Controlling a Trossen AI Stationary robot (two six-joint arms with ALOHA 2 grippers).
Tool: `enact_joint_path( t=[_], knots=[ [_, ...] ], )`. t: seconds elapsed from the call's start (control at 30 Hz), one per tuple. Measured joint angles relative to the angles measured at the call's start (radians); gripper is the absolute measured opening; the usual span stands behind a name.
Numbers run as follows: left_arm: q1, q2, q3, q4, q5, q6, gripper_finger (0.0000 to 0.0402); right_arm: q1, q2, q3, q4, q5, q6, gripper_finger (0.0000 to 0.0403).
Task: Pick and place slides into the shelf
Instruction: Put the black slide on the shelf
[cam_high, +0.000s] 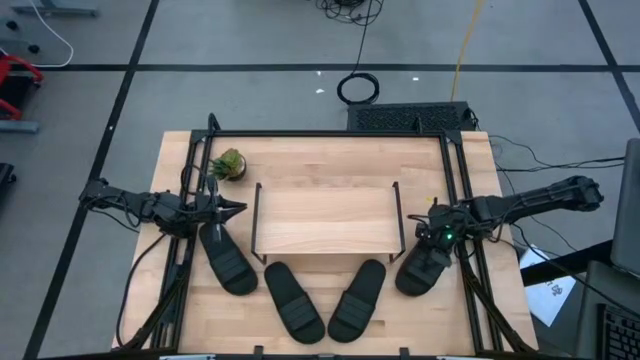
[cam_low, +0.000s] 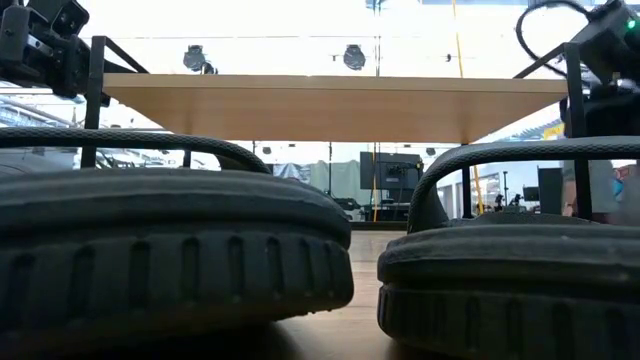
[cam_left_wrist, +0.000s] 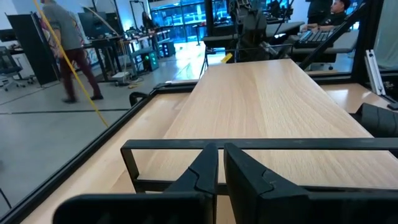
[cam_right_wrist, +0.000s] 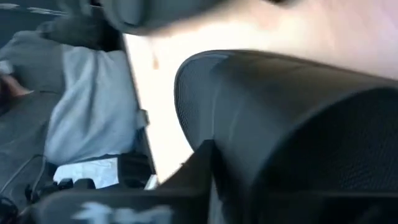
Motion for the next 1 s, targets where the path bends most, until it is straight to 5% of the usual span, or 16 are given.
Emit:
enact_joint_path(
  t=[0.23,0.43,1.0],
  knots=[
    [0.0,0.0,0.0,0.0,0.0,-0.002,0.0031,0.0,0.0,0.067,-0.032,-0.009,0.002,0.0006],
    [0.0,0.0,0.0,0.001,0.0,-0.005,0.0031,0.022,0.001,0.201,-0.247,-0.018,-0.031,0.0004],
    [0.0,0.0,0.0,0.001,0.0,-0.018,0.0031,0.147,0.047,0.581,-0.656,0.254,-0.134,0.0002]
  ],
)
